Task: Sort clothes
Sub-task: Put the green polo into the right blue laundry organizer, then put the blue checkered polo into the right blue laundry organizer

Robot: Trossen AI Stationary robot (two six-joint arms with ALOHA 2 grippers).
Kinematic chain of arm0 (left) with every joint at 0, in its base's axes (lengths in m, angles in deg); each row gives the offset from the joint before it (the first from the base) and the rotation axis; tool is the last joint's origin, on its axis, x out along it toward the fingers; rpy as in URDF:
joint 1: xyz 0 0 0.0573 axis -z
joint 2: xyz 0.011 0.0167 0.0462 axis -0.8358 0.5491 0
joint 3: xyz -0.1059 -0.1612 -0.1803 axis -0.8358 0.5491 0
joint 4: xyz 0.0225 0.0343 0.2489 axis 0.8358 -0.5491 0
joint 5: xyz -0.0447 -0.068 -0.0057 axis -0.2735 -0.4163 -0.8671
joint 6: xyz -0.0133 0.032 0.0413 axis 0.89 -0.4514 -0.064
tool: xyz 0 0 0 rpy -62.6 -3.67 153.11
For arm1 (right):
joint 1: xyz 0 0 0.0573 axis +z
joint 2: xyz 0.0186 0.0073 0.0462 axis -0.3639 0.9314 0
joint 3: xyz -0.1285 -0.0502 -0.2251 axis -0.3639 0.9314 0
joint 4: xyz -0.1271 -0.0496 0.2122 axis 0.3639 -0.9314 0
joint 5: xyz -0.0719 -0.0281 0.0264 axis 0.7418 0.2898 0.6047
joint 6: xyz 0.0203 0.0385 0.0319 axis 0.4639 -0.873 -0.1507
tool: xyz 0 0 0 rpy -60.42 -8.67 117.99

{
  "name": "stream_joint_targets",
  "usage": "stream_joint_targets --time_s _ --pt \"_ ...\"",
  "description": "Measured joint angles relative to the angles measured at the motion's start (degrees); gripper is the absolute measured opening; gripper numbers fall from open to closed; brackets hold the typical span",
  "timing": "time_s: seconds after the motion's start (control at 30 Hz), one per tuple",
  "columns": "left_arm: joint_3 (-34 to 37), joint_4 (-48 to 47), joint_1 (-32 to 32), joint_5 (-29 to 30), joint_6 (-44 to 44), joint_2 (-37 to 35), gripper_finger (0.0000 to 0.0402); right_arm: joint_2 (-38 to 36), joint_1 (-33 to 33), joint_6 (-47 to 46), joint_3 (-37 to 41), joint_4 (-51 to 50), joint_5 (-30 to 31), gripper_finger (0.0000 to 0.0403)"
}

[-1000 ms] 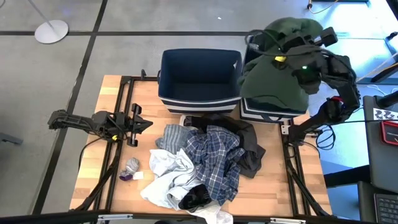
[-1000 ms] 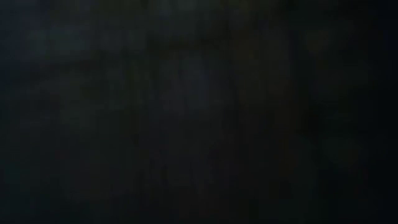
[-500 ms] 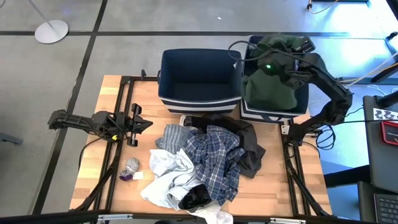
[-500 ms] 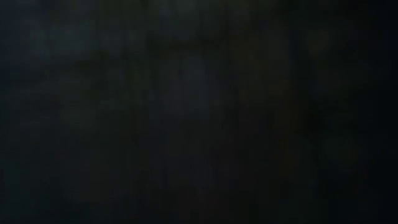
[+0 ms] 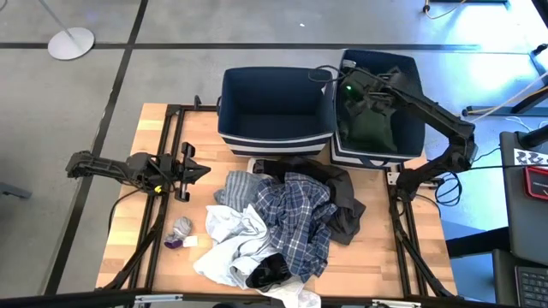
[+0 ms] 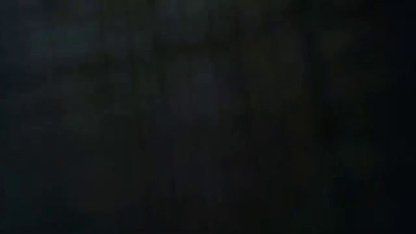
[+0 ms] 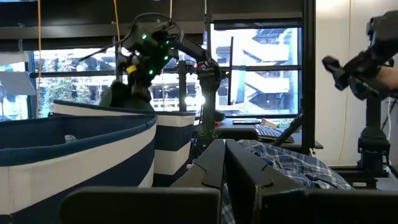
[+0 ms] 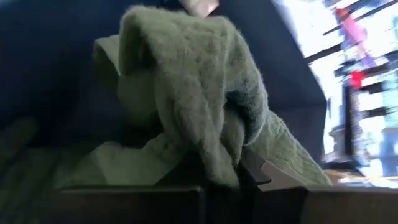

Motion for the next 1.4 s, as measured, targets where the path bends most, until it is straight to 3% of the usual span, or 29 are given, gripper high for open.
stream_joint_targets --time_s 0.27,0.5,0.73,0.97,1.13,1.4 --pt "0.0 -0.05 0.0 0.0 0.19 0.0 0.0004 0.0 -3.85 0.02 8.93 5.5 -11.34 0.0045" --pt "0.0 -0.05 0.0 0.0 0.26 -0.01 0.0004 0.02 -4.17 0.02 12.12 7.34 -12.79 0.0131" --pt "0.0 -0.25 0.02 -0.02 0.87 -0.01 0.0004 0.02 -4.04 -0.03 6.23 3.62 -16.71 0.0232" --pt "0.0 -0.38 0.0 -0.02 1.14 -0.01 0.0004 0.02 -3.84 -4.18 -5.33 -5.23 -32.86 0.0272" --pt "0.0 -0.4 0.02 -0.02 1.45 -0.01 0.0004 -0.65 2.01 -7.07 -10.84 -9.83 -34.39 0.0271" --pt "0.0 -0.42 0.0 -0.04 1.53 -0.01 0.0004 -0.94 19.76 -9.41 -13.57 -7.69 -31.04 0.027"
